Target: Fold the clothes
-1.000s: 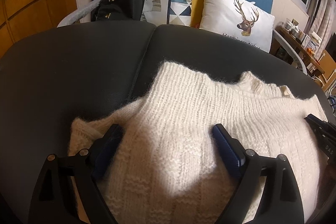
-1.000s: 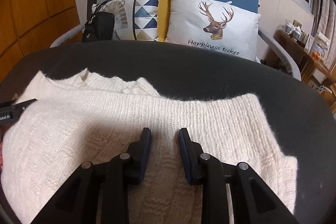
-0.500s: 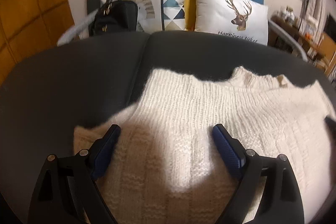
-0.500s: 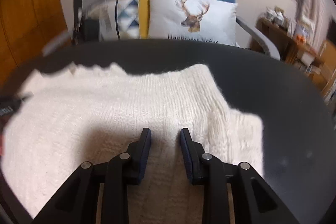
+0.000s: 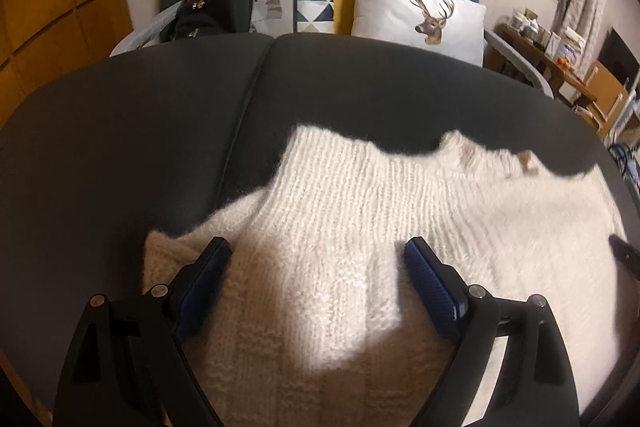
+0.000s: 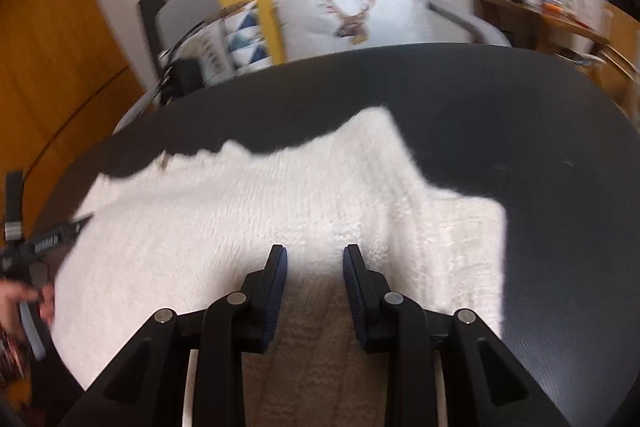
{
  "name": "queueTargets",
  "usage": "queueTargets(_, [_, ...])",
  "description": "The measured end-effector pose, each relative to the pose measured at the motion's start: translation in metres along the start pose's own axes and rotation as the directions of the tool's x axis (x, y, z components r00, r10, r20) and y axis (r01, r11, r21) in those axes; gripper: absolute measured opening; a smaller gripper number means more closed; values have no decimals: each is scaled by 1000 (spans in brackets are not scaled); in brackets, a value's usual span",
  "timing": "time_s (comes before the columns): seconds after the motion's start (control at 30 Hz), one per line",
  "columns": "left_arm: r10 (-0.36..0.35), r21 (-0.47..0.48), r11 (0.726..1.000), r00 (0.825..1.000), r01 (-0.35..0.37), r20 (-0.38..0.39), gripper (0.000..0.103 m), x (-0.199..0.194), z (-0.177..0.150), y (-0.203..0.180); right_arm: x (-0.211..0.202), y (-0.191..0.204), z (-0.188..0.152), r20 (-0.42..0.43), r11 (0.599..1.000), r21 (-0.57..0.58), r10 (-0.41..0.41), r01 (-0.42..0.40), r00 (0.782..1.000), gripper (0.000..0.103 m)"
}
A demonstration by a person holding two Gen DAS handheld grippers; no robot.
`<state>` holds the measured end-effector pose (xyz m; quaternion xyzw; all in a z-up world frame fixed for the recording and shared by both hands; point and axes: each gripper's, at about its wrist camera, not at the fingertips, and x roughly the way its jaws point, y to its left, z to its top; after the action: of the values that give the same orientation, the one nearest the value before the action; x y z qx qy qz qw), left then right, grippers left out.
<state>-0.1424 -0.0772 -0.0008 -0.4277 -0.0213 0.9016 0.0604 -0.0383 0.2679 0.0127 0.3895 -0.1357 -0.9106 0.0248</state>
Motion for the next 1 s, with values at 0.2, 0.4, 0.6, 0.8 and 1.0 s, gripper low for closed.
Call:
queueTargets(0.2, [8,9,1000,998,-9,66,90,-11,10,-44,1,55,15,-4,988,-148,40,-40,999,28])
queueTargets(0.4, [73,197,977,995,-84,60,90,9,0,-86,40,57,14,-57,995,-101,12,-17,998,28])
queueTargets(0.6, [-17,131,991,999,10,52,90,-9,9,-90,-13,7,13,98,980,81,172,-180,980,28])
queueTargets(0.8, [-215,273,944,972,183,90,90,-40,7,-173,-79,-108,-34,224,869,429,162,-247,961,29])
queueTargets(1.0, [-189,527,840,980,128,64,90,-18,-6,-285,-91,-139,-48,161,836,487,198,-252,967,22])
